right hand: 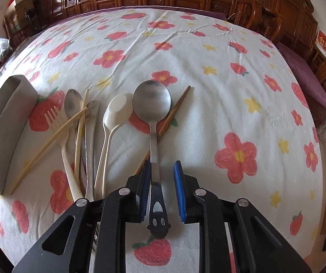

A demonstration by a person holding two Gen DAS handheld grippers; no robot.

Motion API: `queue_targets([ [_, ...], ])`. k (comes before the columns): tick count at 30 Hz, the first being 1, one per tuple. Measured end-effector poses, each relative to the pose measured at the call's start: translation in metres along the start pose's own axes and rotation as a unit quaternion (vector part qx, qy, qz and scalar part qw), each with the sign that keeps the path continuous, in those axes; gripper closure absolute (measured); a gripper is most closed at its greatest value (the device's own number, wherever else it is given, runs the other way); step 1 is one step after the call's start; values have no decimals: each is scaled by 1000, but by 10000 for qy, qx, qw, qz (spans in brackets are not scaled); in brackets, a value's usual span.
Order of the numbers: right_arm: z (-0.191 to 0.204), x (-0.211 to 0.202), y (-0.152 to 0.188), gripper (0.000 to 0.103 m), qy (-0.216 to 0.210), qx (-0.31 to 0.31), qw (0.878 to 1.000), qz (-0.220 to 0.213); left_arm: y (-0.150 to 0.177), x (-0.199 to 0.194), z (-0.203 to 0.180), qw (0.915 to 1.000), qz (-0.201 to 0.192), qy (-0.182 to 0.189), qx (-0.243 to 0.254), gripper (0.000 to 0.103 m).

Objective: Organize utensils
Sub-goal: 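Close the right tool on the handle of a steel spoon, then lift the steel spoon from the pile with the right tool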

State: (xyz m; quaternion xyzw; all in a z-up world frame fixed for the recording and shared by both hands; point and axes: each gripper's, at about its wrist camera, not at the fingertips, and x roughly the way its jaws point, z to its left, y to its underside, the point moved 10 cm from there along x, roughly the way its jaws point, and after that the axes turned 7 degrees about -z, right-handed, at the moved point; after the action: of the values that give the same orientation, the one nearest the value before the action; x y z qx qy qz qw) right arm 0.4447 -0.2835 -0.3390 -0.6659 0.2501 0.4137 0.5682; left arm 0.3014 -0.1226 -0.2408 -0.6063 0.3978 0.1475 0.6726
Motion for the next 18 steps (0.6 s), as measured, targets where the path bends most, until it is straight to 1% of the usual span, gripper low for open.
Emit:
queue_targets([
  [2,2,0,0,86,-52,-27,10000,-45,0,3,-1,10000,34,-16,47,75],
  [3,3,0,0,91,-90,-17,9999,-61,0,6,0,10000,61,-24,56,75],
  [4,3,-1,0,94,-90,-32,9999,-78,0,8,0,9999,90,-19,47,75],
  [10,4,-12,10,95,-66,-109,9998,-184,0,21,3,9996,259,29,-90,75],
  [13,3,-26,14,95,-167,-15,9993,-327,-3,27,0,9995,299,42,-77,75],
  [18,5,-44,22,95,-233,-53,9987,-441,-6,43,-10,9990,450,83,15,75],
])
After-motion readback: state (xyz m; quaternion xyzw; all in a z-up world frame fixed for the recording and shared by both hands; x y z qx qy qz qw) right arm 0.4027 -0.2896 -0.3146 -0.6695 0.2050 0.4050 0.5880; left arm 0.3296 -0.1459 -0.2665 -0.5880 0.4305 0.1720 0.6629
